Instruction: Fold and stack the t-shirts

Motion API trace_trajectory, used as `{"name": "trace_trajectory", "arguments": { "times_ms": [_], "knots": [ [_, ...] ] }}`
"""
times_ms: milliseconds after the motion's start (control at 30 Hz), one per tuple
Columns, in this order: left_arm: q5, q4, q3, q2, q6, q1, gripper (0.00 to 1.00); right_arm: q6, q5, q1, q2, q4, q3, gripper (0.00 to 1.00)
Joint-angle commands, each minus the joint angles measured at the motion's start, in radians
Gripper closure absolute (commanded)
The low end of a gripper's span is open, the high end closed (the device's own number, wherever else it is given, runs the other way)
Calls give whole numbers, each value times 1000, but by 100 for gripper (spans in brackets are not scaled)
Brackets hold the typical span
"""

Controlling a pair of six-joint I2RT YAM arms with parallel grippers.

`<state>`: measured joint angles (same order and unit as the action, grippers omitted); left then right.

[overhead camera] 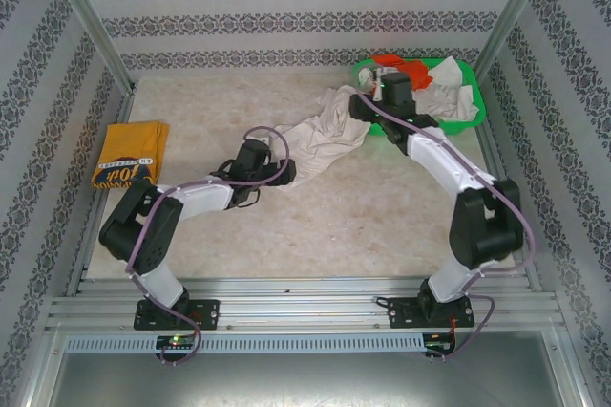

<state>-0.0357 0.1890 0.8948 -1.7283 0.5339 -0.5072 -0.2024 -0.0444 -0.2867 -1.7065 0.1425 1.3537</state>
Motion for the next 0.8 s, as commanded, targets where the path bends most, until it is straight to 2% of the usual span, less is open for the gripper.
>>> {"name": "trace_trajectory", "arguments": {
  "times_ms": [0, 133, 233, 300, 333, 433, 467, 667, 767],
  "knots": [
    [33, -76, 70, -72, 76, -30, 12, 168, -95, -53, -95, 72, 122, 28],
    [28, -106, 138, -154, 107, -43, 22, 207, -150, -84, -233, 135, 255, 31],
    [21, -109, 156, -191, 113, -42, 43, 192, -166, -81, -307, 159, 320, 38],
    [22, -104, 158, -202, 113, -42, 64, 164, -159, -71, -342, 196, 363, 54],
    [20, -102, 158, -204, 113, -42, 71, 157, -155, -68, -352, 212, 377, 63],
    [19, -89, 148, -199, 112, -42, 94, 146, -145, -66, -342, 224, 390, 97],
    [20, -79, 141, -193, 111, -43, 100, 140, -142, -67, -322, 215, 383, 100],
    [58, -109, 151, -107, 29, -30, 100, 61, -22, -36, -145, 122, 347, 100],
    [64, -142, 167, -28, -11, 7, 100, 11, 43, -13, -47, 72, 347, 100]
  ]
}}
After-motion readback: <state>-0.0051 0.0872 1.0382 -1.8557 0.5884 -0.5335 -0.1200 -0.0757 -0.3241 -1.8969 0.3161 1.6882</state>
